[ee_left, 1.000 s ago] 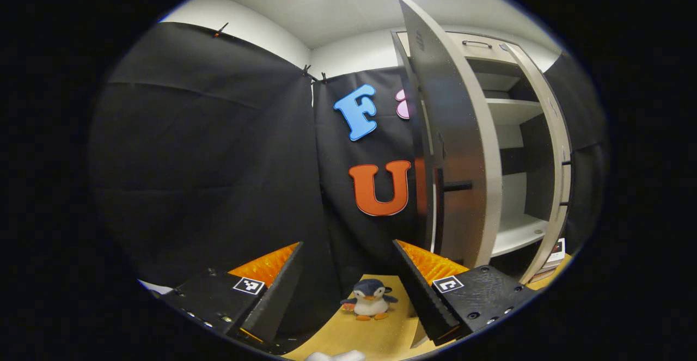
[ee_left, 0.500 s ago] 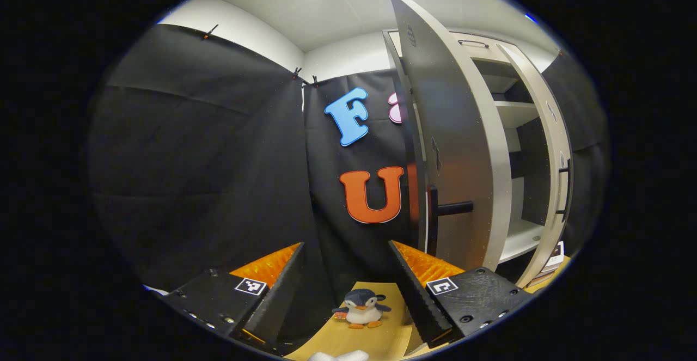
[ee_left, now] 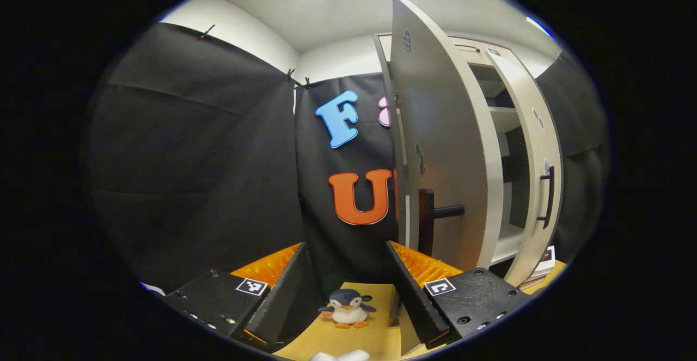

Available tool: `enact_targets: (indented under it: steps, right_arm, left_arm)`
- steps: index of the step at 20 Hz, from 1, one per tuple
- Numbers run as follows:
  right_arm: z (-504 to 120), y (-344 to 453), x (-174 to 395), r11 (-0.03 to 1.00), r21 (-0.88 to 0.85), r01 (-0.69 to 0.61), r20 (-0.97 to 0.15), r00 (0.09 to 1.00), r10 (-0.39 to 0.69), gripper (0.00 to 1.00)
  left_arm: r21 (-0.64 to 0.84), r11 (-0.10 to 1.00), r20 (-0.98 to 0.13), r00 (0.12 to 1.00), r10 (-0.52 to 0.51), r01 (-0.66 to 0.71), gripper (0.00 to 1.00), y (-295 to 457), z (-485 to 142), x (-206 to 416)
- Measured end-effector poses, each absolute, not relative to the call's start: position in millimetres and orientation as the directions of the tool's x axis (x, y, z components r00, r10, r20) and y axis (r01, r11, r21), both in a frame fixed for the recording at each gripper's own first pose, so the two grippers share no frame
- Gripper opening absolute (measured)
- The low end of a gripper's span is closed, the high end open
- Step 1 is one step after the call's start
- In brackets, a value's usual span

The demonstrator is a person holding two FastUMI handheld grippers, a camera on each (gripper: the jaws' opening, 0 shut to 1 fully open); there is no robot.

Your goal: Grasp the bottle in the cabinet with the left hand and place it on the coaster, then close the right door with the right hand and the left door with the left hand.

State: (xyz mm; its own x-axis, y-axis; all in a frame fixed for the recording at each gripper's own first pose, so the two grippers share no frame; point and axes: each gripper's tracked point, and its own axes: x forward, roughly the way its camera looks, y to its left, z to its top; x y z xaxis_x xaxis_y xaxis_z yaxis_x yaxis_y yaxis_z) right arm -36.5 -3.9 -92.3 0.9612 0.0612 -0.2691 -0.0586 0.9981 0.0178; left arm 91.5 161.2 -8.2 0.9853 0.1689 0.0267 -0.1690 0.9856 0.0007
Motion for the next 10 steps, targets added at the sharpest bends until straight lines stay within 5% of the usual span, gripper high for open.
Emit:
enact_targets:
  steps: [10]
  right_arm:
    - [-79,-14,-32,0.998,-0.002,-0.064,-0.245,0.968,0.062,0.98]
  left_arm:
    - [-0.007,1.000,0.039,0.999,0.008,-0.008,0.89,68,-2,106]
